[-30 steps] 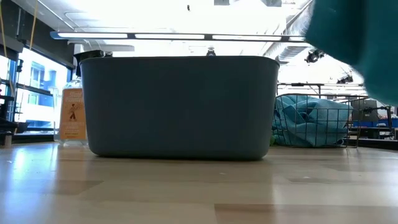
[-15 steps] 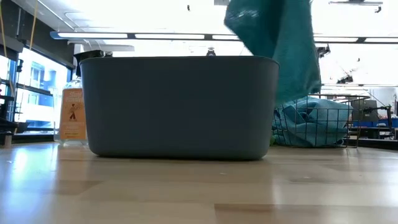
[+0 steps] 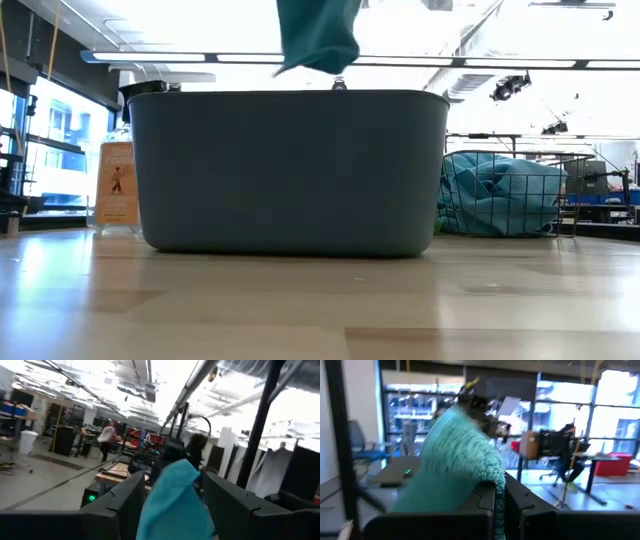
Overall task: Sort microfiber towel by color & place in baskets
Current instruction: Put the blue microfiber cloth into the gold wire basket
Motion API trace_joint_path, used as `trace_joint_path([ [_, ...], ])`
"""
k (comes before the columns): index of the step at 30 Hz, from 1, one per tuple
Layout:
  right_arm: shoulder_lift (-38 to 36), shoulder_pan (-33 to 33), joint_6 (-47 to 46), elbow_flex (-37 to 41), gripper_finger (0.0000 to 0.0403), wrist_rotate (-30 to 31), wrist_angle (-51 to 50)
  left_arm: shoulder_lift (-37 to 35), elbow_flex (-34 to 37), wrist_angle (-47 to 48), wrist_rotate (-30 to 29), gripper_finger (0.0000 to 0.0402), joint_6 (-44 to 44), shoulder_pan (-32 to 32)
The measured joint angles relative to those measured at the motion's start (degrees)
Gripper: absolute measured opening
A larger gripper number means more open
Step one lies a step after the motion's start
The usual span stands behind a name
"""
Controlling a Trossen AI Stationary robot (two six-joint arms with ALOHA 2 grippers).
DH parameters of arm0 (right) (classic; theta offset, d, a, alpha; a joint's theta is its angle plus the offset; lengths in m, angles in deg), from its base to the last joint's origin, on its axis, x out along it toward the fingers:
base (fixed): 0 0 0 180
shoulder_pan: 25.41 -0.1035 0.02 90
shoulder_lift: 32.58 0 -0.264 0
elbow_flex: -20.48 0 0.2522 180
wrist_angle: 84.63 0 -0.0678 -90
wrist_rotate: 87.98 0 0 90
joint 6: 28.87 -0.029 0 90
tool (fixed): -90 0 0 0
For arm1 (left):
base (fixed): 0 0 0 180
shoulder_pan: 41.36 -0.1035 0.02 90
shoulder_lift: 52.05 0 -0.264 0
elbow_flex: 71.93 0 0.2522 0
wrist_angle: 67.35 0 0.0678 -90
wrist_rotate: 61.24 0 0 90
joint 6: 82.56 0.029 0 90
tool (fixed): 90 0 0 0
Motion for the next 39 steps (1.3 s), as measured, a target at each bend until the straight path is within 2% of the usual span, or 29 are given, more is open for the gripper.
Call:
trace_joint_path([
  [3,0.50,1.30,-0.81,0.02,0.0000,-0.06,0.30,0.97,0.00,1.61,-0.04,0.0190,5.37,0.51],
  [7,1.79,2.31,-3.06,0.04,0.0000,-3.03,0.13,3.52,0.02,3.55,-0.07,0.0190,14.76,2.70],
  [12,2.53,2.32,-3.14,0.02,0.0000,-3.49,0.46,5.74,0.02,3.35,-0.18,0.0190,21.32,4.75],
  [23,2.57,2.33,-2.77,0.00,0.0000,-2.51,-0.40,6.42,0.02,3.47,-0.26,0.0190,23.23,5.69],
  [32,-3.56,6.46,-2.56,0.00,0.0000,-2.21,-10.43,6.40,0.02,4.04,-0.26,0.0190,23.18,5.66],
  [35,-7.86,8.76,-0.73,-0.02,0.0000,0.56,-15.07,6.40,0.02,4.04,-0.52,0.0190,23.21,5.66],
  [39,-13.58,12.69,1.70,-0.07,0.0000,7.30,-19.14,6.40,0.02,4.04,-1.52,0.0190,23.21,5.66],
])
